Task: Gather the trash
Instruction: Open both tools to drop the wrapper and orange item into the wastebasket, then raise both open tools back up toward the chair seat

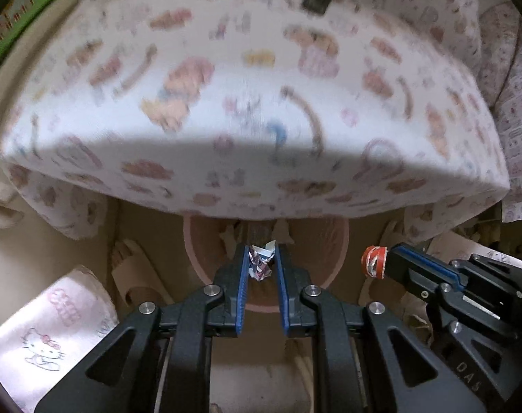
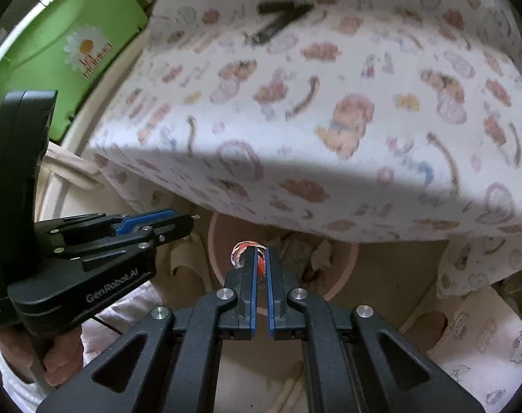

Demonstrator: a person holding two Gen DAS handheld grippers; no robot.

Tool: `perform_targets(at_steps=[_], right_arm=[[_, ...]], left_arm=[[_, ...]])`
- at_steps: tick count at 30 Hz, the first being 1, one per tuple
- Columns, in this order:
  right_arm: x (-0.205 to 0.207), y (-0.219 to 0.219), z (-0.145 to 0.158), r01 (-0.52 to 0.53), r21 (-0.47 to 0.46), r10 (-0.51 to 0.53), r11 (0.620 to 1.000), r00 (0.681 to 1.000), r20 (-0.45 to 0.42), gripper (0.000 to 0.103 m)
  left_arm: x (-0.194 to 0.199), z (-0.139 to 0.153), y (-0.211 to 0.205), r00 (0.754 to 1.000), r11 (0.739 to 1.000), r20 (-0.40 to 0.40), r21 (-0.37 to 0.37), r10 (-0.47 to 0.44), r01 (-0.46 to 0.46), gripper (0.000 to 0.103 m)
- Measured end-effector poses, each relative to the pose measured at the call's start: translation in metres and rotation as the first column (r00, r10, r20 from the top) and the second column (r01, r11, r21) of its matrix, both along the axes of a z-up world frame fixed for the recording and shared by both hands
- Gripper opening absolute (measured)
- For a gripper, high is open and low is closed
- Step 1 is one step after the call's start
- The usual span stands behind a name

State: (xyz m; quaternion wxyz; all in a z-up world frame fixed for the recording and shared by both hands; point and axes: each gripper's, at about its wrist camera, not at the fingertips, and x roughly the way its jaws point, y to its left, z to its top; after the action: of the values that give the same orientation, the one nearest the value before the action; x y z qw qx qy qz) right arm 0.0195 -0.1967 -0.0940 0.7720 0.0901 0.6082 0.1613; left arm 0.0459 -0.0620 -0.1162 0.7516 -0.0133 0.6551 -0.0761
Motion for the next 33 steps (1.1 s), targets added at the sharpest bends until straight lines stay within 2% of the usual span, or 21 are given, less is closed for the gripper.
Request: perform_targets(at_steps=[3, 7, 15, 17, 19, 21, 24, 26, 28, 33], right_arm=[[0.002, 0.002, -0.011, -0.005, -0.011, 0.005, 1.0, 1.0, -0.023, 0.005], [0.006, 0.003, -0.029, 0.002, -0.03, -0.004, 1.0, 0.998, -0.068, 0.005], [0.011, 0.003, -0.05, 0.012, -0.07, -0.019, 0.997, 0.994, -0.106, 0.005], [0.013, 0.002, -0.053, 0.012, -0.067, -0.02, 0.998, 0.993, -0.116, 0.005], [0.014, 0.001, -0.054, 0.016, -0.063, -0.024, 0.998, 0.993, -0.119, 0.006], [0.014, -0.001, -0.055, 0.022, -0.064, -0.029, 0.998, 0.993, -0.115, 0.006], [0.014, -0.001, -0.055, 0.026, -0.066, -0.034, 0.997, 0.993, -0.116, 0.016], [0.014, 0.001, -0.054, 0.023, -0.065, -0.03, 0.998, 0.994, -0.109, 0.036], [0.014, 0.002, -0.05, 0.023, -0.074, -0.029, 0.997, 0.995, -0.091, 0.048], [0.013, 0.002, -0.039, 0.027, -0.083, -0.032, 0.996, 0.998, -0.059, 0.049]], left_arm=[[0.005, -0.018, -0.001, 0.998, 1.0, -0.054, -0.009, 0.016, -0.016, 0.014], [0.008, -0.033, -0.001, 0.996, 1.0, -0.087, -0.01, 0.028, -0.029, 0.014], [0.011, -0.043, -0.004, 0.996, 0.999, -0.092, 0.038, 0.018, -0.014, 0.014], [0.01, -0.042, -0.003, 0.996, 1.0, -0.093, 0.027, 0.017, -0.015, 0.017], [0.01, -0.04, 0.0, 0.996, 1.0, -0.092, 0.017, 0.018, -0.017, 0.032], [0.009, -0.037, 0.003, 0.996, 1.0, -0.08, 0.017, 0.024, -0.023, 0.038], [0.009, -0.033, 0.005, 0.997, 0.999, -0.07, 0.029, 0.028, -0.026, 0.039], [0.009, -0.03, 0.007, 0.997, 0.999, -0.063, 0.029, 0.033, -0.031, 0.04], [0.009, -0.026, 0.009, 0.998, 0.999, -0.055, 0.029, 0.037, -0.036, 0.041], [0.008, -0.011, 0.012, 1.0, 0.998, 0.001, 0.054, 0.026, -0.026, 0.043]])
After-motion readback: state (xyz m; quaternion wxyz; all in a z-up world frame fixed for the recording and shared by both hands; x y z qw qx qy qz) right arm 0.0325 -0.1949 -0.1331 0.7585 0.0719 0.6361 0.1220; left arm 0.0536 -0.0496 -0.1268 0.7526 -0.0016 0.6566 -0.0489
